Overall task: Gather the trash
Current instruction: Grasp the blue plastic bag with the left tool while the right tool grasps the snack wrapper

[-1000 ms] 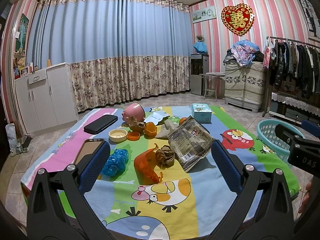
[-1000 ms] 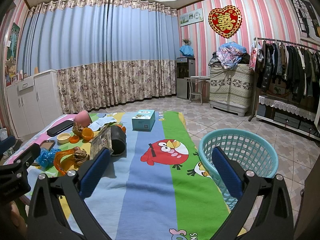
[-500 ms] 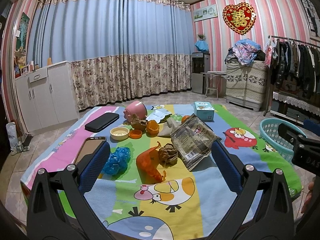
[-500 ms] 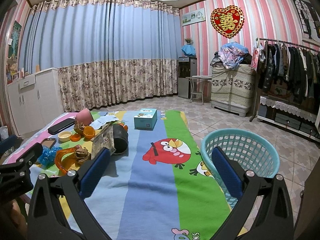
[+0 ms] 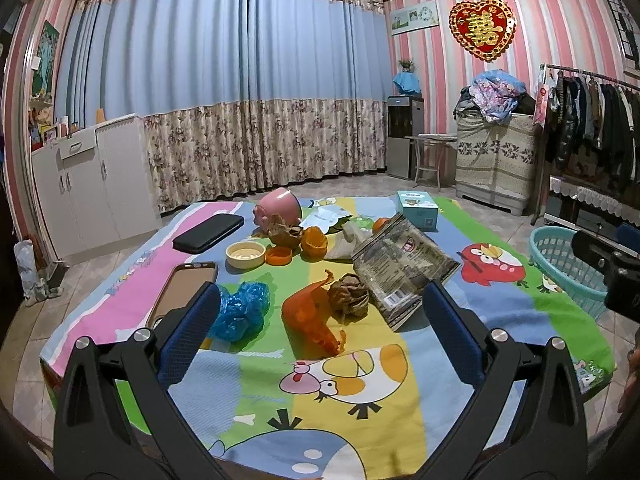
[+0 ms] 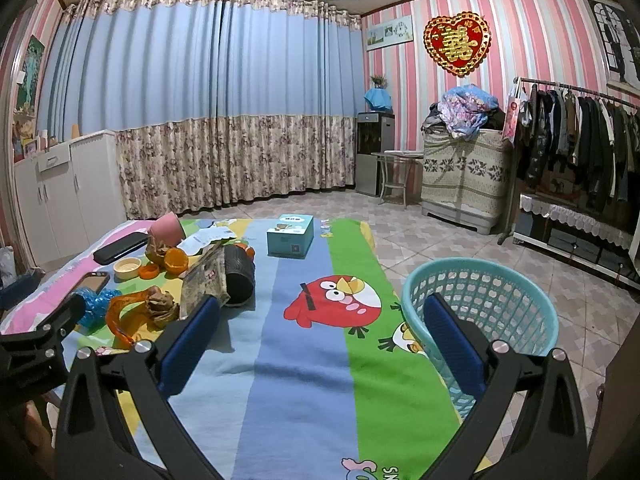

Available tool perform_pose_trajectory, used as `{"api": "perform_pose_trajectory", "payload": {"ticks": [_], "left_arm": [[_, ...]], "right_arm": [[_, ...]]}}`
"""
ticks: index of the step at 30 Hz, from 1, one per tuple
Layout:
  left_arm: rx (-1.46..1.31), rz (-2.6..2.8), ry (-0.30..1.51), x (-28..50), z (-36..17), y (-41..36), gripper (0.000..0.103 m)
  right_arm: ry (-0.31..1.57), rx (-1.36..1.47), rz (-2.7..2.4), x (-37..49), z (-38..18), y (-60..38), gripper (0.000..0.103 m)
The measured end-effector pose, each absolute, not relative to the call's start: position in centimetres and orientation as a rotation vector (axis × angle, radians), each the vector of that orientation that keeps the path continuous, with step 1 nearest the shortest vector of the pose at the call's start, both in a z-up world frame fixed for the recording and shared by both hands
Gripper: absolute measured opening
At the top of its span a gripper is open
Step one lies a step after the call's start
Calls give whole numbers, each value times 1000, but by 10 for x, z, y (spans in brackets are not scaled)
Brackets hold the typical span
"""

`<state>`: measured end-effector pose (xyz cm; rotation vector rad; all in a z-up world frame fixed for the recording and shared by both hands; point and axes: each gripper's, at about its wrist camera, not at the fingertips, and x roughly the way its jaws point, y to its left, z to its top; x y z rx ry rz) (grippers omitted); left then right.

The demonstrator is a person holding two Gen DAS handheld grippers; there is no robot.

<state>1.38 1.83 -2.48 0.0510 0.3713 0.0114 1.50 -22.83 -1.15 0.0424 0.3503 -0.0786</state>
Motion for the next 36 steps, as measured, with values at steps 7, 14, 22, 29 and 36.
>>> {"api": "perform_pose_trajectory", "payload": {"ticks": [7,14,22,29,36], "left_arm": [[48,46,404,32,-35,35,98],[50,111,428,54,-43,63,98],[-13,162,509,91,-57,115,98],[2,175,585,116,-72,126,98],[59,121,629,129,-82,115,82]], "right_arm": [[370,45,-99,23,-16,-231,99],[431,54,-105,44,-28,-230,99],[491,4,-157,63,-35,-217,99],[556,-14,-127,88,-36,-205,99],[594,5,-28,112,-35,-191,99]]}}
